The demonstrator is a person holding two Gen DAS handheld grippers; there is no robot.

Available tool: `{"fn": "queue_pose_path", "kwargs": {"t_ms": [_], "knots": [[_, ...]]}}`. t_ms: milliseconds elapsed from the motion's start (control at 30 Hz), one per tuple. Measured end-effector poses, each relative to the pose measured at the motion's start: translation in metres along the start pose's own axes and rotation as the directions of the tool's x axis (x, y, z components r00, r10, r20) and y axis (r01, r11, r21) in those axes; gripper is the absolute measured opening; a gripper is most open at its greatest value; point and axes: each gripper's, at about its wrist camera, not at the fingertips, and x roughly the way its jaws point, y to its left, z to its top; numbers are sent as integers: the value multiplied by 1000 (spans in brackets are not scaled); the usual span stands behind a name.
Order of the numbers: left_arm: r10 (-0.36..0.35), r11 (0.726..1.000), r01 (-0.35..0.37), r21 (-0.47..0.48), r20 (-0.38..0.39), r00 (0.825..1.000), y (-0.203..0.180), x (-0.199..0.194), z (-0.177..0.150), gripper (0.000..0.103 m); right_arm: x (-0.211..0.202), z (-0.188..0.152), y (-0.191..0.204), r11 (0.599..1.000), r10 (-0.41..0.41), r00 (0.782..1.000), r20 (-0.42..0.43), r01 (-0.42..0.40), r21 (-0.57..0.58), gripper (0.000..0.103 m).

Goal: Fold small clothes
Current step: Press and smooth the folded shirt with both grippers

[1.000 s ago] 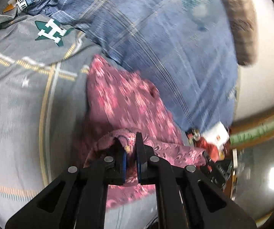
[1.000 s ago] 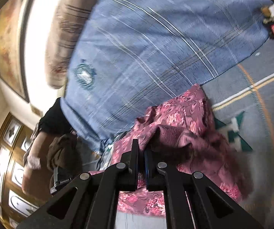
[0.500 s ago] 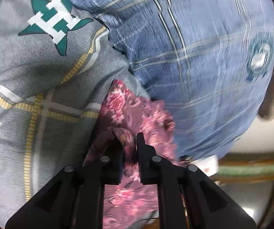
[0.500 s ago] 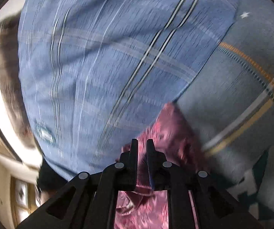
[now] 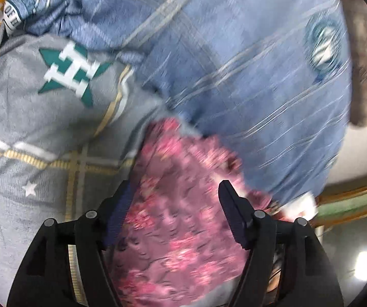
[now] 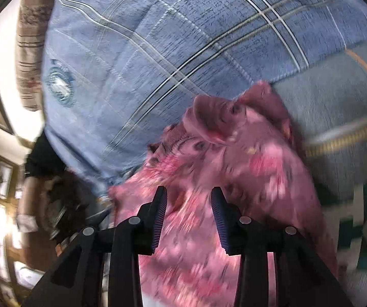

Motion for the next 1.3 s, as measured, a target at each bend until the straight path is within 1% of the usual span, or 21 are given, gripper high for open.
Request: {"fn": "queue_pose_path", "kwargs": {"t_ms": [100,133,167,333,367,400,433,467,500,567,667,767,867,933,1033,1067,1133,1167,1233,1267,1300], "knots": [[70,996,-69,51,-23,997,2,9,0,68,-22,21,-15,996,-76,983,167,66,60,42],[84,994,-82,66,-28,996,2,11,1,68,-24,25,-19,993,-104,980,172,94,67,49],[94,993,-91,76,-39,995,2,14,3,68,-23,30,-21,989,-148,976,160,141,51,50],[168,980,-158,125,-72,983,-4,36,7,69,-1,32,-14,962,-254,963,88,261,-77,60],[178,977,-169,127,-65,982,-6,40,7,65,5,33,-11,961,-256,963,82,263,-90,60],[184,975,-175,138,-49,982,-8,41,7,45,9,32,-7,962,-240,967,88,249,-109,59],[192,970,-185,160,-27,981,-14,43,8,28,12,32,0,964,-214,972,92,226,-143,44],[206,962,-201,187,-9,978,-19,41,8,13,18,34,9,960,-201,977,77,212,-181,10],[209,957,-209,202,22,978,-23,35,8,10,21,35,16,954,-203,977,61,211,-211,4],[196,957,-207,203,70,978,-26,25,9,5,17,37,30,943,-187,978,95,205,-261,2],[157,970,-176,166,124,980,-20,10,19,5,-11,45,32,965,-99,972,211,146,-219,2],[179,974,-195,113,138,974,-8,11,28,5,-19,61,8,986,-107,957,271,137,-95,2],[223,971,-232,66,117,968,8,26,34,5,-1,65,-20,980,-191,954,232,199,-11,1],[260,965,-263,25,82,962,20,39,35,5,12,62,-32,956,-287,937,200,293,3,0],[206,978,-206,-3,80,975,24,34,35,6,18,57,-50,946,-325,935,142,322,46,1],[203,979,-204,5,85,975,23,29,34,7,12,54,-51,952,-306,939,157,302,48,6],[182,982,-186,22,106,977,19,15,30,7,-3,46,-48,975,-224,955,193,221,34,6],[143,988,-149,46,114,983,13,6,25,8,-10,40,-45,986,-166,966,199,165,20,6],[96,989,-110,99,135,986,0,-5,6,19,-20,26,-42,996,-78,979,190,82,-16,7],[91,987,-108,119,141,986,-6,-6,-2,32,-19,15,-39,998,-43,987,153,49,-36,11],[103,982,-123,144,137,985,-11,-3,-13,39,-14,6,-37,998,-42,993,109,47,-47,14]]}}
